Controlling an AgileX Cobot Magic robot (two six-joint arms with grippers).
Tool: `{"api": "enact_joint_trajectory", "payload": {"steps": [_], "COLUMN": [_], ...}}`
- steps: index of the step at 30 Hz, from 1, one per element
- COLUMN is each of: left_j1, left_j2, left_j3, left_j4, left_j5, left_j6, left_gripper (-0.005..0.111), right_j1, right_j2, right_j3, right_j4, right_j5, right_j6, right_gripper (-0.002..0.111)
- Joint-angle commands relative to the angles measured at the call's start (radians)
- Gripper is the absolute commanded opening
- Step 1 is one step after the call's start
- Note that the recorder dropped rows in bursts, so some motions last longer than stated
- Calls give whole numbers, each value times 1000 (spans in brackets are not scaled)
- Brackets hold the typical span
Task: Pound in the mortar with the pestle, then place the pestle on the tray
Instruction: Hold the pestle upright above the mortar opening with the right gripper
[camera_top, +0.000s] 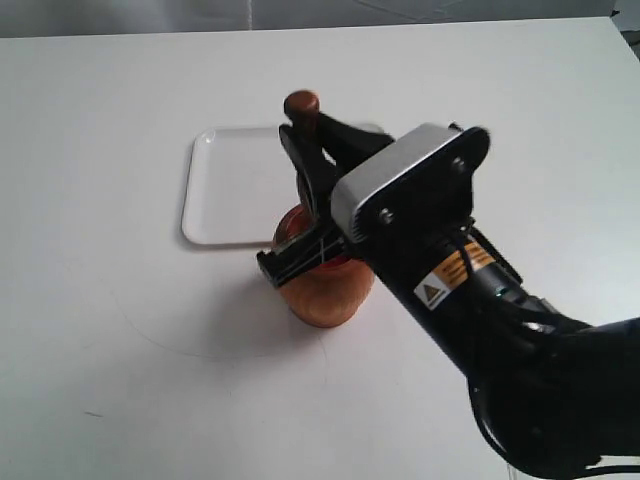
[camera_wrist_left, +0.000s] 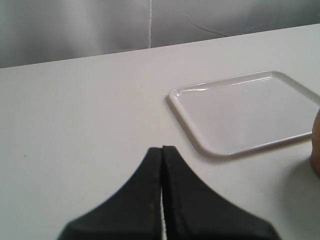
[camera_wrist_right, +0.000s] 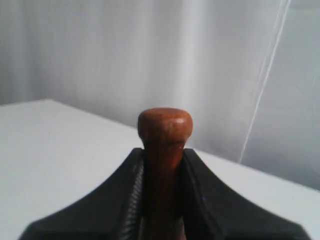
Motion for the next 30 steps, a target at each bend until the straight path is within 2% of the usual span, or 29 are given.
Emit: {"api": "enact_joint_trajectory", "payload": {"steps": [1,6,14,18,26,30], "left_j1": [-8,-8,-8,-8,-8,-8], "left_j2": [-1,-1,-1,-1,-1,-1], "left_j3": [1,1,1,1,1,1], "left_j4": [-7,-7,-7,-7,-7,-7], "left_j5": [-3,-3,-3,-3,-3,-3], "left_j6": [-8,-8,-8,-8,-8,-8], "left_gripper": [0,0,0,0,0,0], "right_j1": [2,2,2,2,2,2], "right_j2": [130,112,-158,-222,-75,55], "right_j3": [4,4,4,4,4,4], "right_j4": [23,2,-47,-63,-15,15], "right_j5": [3,3,3,3,38,40], "right_j6": [65,79,-6,-30,-45,37], "right_gripper": [0,0,0,0,0,0]}}
